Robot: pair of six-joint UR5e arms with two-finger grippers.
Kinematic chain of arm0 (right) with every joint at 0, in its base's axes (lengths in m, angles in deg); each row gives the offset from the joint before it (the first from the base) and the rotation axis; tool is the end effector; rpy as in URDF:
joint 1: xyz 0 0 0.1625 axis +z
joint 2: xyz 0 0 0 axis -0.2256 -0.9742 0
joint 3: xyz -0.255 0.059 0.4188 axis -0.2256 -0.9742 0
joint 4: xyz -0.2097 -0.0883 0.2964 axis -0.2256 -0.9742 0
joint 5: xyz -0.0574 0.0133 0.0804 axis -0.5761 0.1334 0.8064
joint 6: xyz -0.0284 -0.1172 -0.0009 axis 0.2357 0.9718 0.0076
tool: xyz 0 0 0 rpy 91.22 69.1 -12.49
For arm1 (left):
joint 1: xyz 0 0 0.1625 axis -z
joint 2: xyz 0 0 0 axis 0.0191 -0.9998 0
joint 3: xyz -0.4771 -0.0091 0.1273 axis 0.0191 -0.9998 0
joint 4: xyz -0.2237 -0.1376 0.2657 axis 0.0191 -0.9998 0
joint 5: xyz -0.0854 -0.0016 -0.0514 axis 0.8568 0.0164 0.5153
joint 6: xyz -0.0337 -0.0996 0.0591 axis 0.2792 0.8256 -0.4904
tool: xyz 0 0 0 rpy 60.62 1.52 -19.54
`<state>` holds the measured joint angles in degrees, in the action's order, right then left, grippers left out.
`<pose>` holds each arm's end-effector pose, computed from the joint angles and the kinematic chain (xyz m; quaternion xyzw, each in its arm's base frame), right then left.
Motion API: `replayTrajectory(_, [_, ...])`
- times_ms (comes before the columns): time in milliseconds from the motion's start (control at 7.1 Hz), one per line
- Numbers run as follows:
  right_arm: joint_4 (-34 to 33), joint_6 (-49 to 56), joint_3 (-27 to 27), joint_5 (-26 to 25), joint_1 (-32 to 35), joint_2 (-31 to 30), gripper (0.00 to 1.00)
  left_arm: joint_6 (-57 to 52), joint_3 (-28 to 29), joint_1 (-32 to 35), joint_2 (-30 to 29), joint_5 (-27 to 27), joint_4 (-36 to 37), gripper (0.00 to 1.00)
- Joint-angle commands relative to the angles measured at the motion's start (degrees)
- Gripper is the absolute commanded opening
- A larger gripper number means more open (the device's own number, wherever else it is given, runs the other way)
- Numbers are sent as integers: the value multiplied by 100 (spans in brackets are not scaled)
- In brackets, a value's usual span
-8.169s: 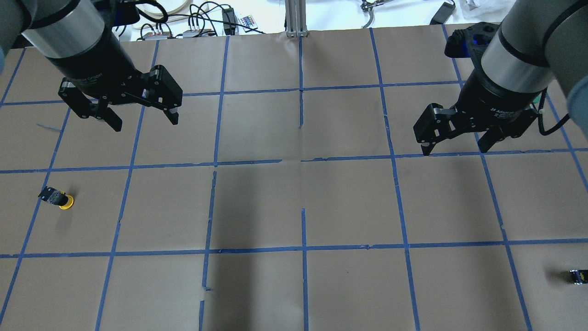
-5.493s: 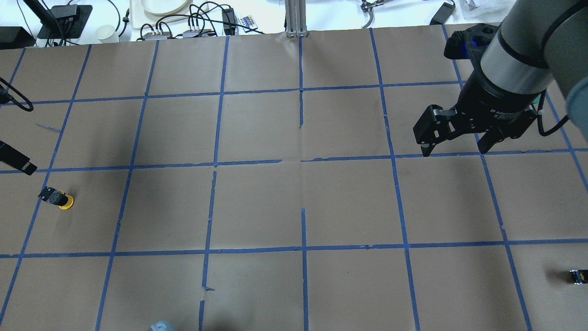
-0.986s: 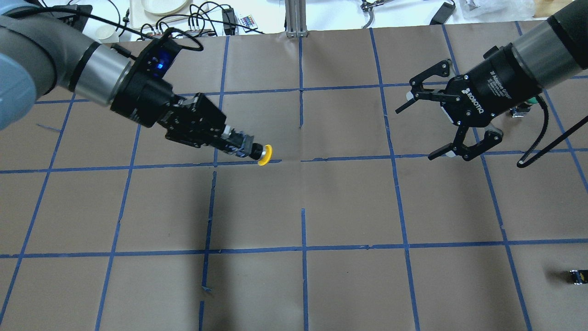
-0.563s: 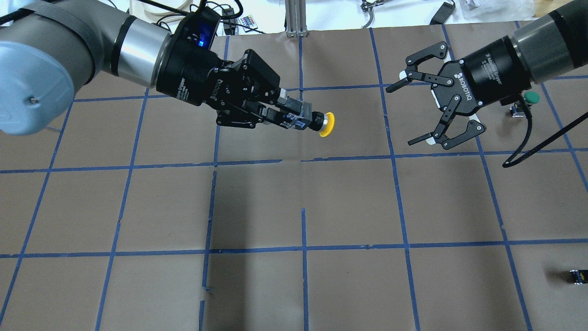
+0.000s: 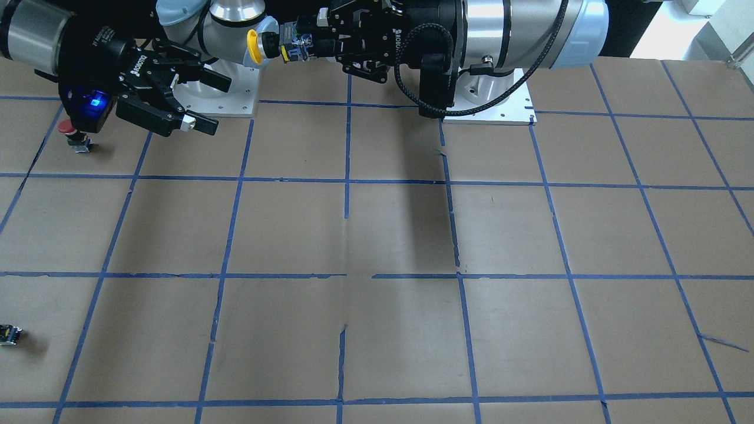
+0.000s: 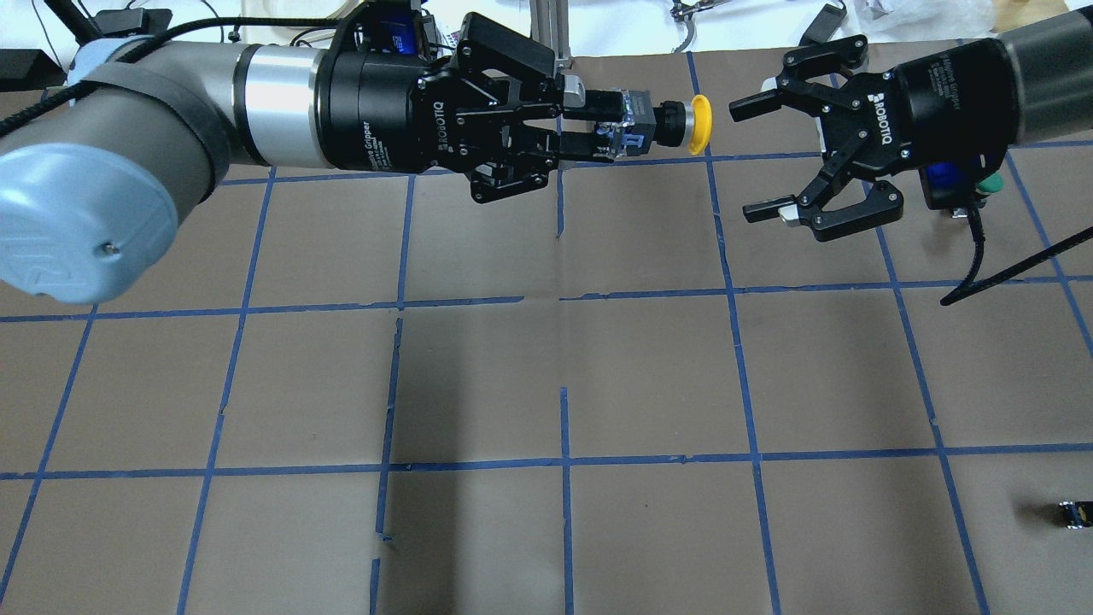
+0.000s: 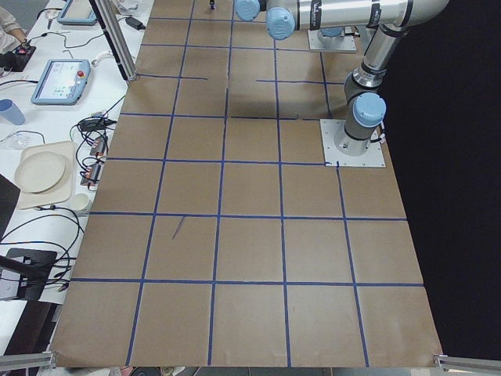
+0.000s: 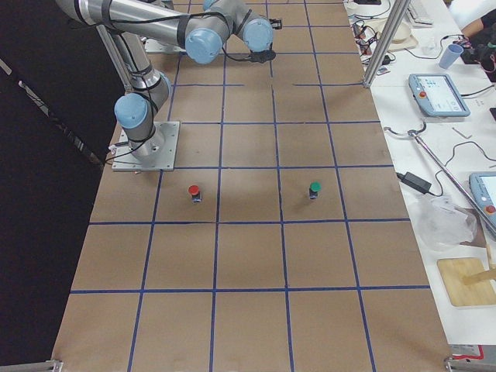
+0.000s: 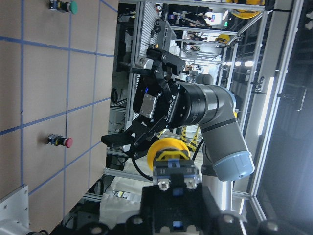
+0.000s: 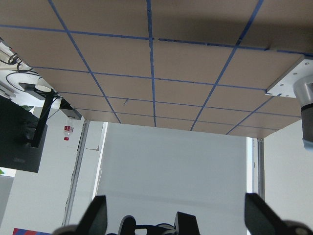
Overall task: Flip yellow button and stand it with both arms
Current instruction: 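Carry the button up toward the right gripper, yellow cap facing it, then bring the open right gripper down around the yellow cap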
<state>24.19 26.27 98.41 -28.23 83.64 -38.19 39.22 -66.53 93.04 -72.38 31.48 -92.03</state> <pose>0.1086 -0.4110 0.5396 0.5747 0.6148 0.3431 0.4172 -0.2675 -0.4045 0.5636 0.0257 -0.7262 -0.0616 0.6842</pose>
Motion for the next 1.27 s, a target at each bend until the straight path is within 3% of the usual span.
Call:
replayTrajectory(0, [561, -23, -248, 111, -3, -162, 100, 40, -79, -53, 136, 393, 97, 22])
replayTrajectory(704, [993, -93, -284, 856, -3, -611, 100, 66, -105, -36, 93, 448, 396, 22])
replayTrajectory(1127, [1003, -565, -267, 893, 59, -804, 100, 66, -96, -36, 101, 457, 396, 22])
